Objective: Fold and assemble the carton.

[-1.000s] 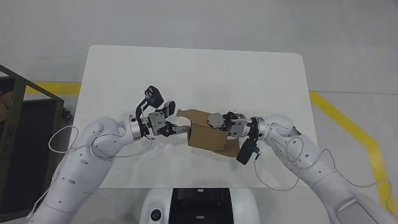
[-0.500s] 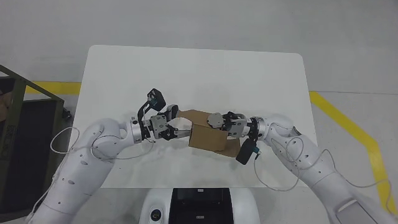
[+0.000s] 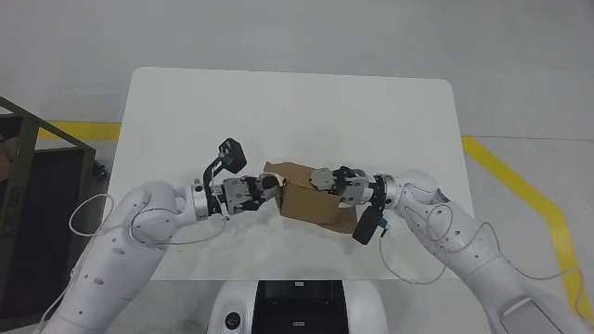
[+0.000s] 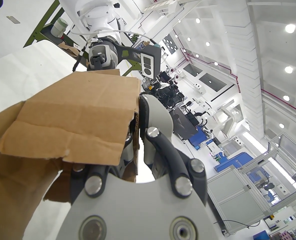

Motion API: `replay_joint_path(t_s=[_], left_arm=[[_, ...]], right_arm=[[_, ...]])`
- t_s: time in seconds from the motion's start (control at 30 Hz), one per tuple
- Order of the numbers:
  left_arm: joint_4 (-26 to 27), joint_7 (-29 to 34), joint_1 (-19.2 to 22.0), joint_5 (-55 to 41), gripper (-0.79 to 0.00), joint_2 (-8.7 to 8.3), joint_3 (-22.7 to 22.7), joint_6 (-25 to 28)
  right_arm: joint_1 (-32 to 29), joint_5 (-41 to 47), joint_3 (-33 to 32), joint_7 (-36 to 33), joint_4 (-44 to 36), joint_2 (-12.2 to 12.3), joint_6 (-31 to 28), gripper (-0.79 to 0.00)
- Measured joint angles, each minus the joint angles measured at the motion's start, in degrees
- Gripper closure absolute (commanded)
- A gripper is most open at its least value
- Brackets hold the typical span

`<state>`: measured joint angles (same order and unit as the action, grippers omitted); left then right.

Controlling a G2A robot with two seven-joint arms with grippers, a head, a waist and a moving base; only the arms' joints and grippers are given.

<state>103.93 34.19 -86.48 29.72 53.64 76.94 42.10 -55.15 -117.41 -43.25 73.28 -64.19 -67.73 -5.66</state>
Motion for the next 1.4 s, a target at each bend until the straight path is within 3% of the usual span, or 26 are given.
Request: replay_joint_path(t_s=[0.93, 1.4], left_arm=[[-1.4, 2.5, 3.9, -5.5, 0.0, -0.18, -5.0, 2.8], [-2.7, 0.6, 1.9, -6.1, 0.0, -1.02, -1.2, 2.8]], right_arm=[[0.3, -0.3, 0.4, 0.5, 0.5, -0.7, 0.5, 0.0], [-0.1, -0.4, -0.4, 0.6, 0.4, -0.5, 0.5, 0.0]])
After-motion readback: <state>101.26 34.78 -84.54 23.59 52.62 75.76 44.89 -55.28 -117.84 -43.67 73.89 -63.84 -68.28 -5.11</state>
